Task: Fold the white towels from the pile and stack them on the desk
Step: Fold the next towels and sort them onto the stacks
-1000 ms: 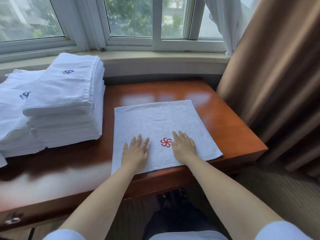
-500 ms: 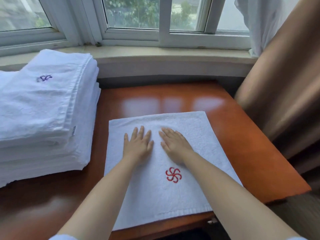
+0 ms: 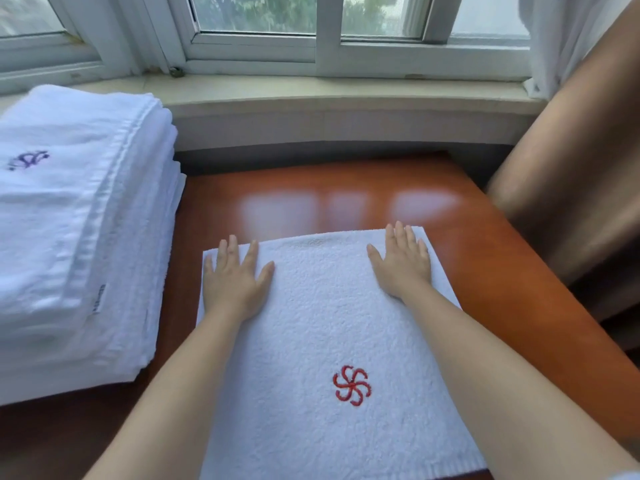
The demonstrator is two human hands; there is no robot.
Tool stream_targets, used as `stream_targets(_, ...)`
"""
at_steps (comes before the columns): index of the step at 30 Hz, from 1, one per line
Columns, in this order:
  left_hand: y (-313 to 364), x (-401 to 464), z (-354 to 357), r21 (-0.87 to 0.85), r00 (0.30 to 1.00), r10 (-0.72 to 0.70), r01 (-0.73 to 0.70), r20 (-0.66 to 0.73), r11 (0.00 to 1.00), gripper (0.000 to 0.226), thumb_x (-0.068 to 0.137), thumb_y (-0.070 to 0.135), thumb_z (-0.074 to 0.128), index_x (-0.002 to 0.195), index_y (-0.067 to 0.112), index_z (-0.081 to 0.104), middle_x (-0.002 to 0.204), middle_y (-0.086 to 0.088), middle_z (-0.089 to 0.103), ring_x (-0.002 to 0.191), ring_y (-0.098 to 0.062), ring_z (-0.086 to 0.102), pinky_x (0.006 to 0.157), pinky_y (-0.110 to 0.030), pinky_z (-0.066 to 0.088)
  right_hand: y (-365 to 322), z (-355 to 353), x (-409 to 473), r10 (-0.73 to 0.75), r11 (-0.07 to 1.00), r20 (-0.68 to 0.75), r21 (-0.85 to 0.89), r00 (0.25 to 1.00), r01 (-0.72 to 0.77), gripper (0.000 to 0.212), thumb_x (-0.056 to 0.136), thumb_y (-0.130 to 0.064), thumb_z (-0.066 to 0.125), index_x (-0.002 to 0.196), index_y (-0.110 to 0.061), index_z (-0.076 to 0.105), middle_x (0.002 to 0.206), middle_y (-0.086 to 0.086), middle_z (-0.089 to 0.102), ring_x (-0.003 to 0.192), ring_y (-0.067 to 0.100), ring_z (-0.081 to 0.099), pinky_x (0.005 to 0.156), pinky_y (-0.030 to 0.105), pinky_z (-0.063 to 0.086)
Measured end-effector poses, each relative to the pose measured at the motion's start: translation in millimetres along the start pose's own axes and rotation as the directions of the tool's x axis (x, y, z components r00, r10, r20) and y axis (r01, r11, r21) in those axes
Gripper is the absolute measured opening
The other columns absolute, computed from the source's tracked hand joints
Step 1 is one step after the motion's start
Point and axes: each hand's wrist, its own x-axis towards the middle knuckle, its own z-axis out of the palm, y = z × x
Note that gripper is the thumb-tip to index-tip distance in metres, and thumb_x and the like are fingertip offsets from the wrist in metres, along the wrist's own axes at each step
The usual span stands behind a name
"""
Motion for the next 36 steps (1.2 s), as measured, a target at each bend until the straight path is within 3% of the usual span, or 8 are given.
stream_targets(8,-28.3,-65.2,0.5,-0.095,0.999,-0.042,0.044,0.021,0.994,0.065,0.097,0.059,0.018,0.154,0.031,0.006,0.162,-0.006,-0.005,0.149,-0.021,-0.005,0.120,-0.042,0.001,32.4,-3.1,-66.1,0.200,0.974,0.011,0.107,0.980,-0.200,0.065,0.101,-0.048,0.018,0.154,-0.013,0.003,0.162,0.004,-0.001,0.148,0.019,-0.001,0.119,0.038,0.001)
stream_targets(13,-27.5,-110.3,-5.3,-0.272,0.992,-0.123,0.122,0.015,0.955,0.064,0.098,0.049,0.036,0.152,0.017,0.021,0.160,-0.011,0.011,0.148,-0.024,0.008,0.118,-0.037,0.011,34.4,-5.1,-118.2,0.263,0.953,-0.160,0.197,0.951,-0.231,0.039,0.100,-0.026,0.038,0.133,-0.007,0.044,0.140,0.009,0.042,0.128,0.029,0.034,0.102,0.039,0.031)
stream_targets(16,-18.6,-115.1,-22.9,-0.528,0.944,-0.329,0.272,-0.015,0.804,0.050,0.088,0.030,0.059,0.129,0.004,0.048,0.130,-0.019,0.050,0.122,-0.035,0.045,0.096,-0.039,0.041,35.2,-20.7,-121.3,0.415,0.837,-0.054,0.414,0.908,-0.358,0.035,0.093,-0.020,0.051,0.124,-0.005,0.050,0.128,0.015,0.048,0.116,0.035,0.047,0.091,0.038,0.042)
stream_targets(21,-28.8,-112.6,-45.2,-0.733,0.831,-0.416,0.535,0.369,0.420,0.042,0.081,0.020,0.069,0.113,-0.005,0.058,0.106,-0.017,0.064,0.090,-0.032,0.062,0.078,-0.034,0.051,31.3,-41.8,-125.1,0.530,0.585,0.187,0.626,0.827,-0.516,0.037,0.081,-0.014,0.063,0.115,-0.002,0.054,0.108,0.013,0.058,0.090,0.029,0.057,0.074,0.031,0.045)
stream_targets(24,-28.7,-115.6,-56.0,-0.772,0.828,-0.385,0.537,0.407,0.339,0.043,0.080,0.017,0.068,0.115,-0.006,0.058,0.108,-0.019,0.064,0.096,-0.035,0.064,0.088,-0.040,0.053,30.0,-51.6,-131.9,0.501,0.511,0.163,0.737,0.850,-0.443,0.013,0.073,-0.015,0.062,0.083,-0.009,0.055,0.081,0.005,0.056,0.071,0.025,0.054,0.065,0.029,0.046)
stream_targets(26,-22.6,-122.3,-65.0,-0.793,0.845,-0.374,0.508,0.383,0.337,0.041,0.081,0.018,0.068,0.113,-0.006,0.059,0.101,-0.016,0.063,0.090,-0.033,0.063,0.078,-0.034,0.051,29.3,-56.7,-141.9,0.470,0.474,0.089,0.814,0.878,-0.336,0.011,0.073,-0.014,0.059,0.072,-0.012,0.049,0.068,0.002,0.050,0.063,0.024,0.048,0.055,0.026,0.038)
stream_targets(32,1.4,-178.5,-70.7,-0.869,0.874,-0.445,0.365,0.196,0.333,0.042,0.082,0.016,0.069,0.113,0.013,0.039,0.099,-0.006,0.051,0.076,-0.022,0.051,0.069,-0.029,0.038,16.9,-57.7,-195.6,0.474,0.578,-0.108,0.787,0.874,-0.216,0.037,0.085,-0.018,0.056,0.119,-0.021,0.043,0.096,-0.006,0.050,0.084,0.025,0.052,0.076,0.029,0.041)
stream_targets(36,-3.7,-200.2,-88.5,-0.929,0.922,-0.385,0.169,0.031,0.329,0.015,0.084,0.013,0.063,0.099,0.014,0.062,0.091,-0.002,0.061,0.080,-0.020,0.055,0.071,-0.025,0.039,7.6,-66.5,-223.2,0.492,0.459,-0.205,0.887,0.846,-0.052,0.036,0.087,-0.018,0.058,0.122,-0.021,0.052,0.104,-0.008,0.049,0.093,0.015,0.047,0.080,0.024,0.036)
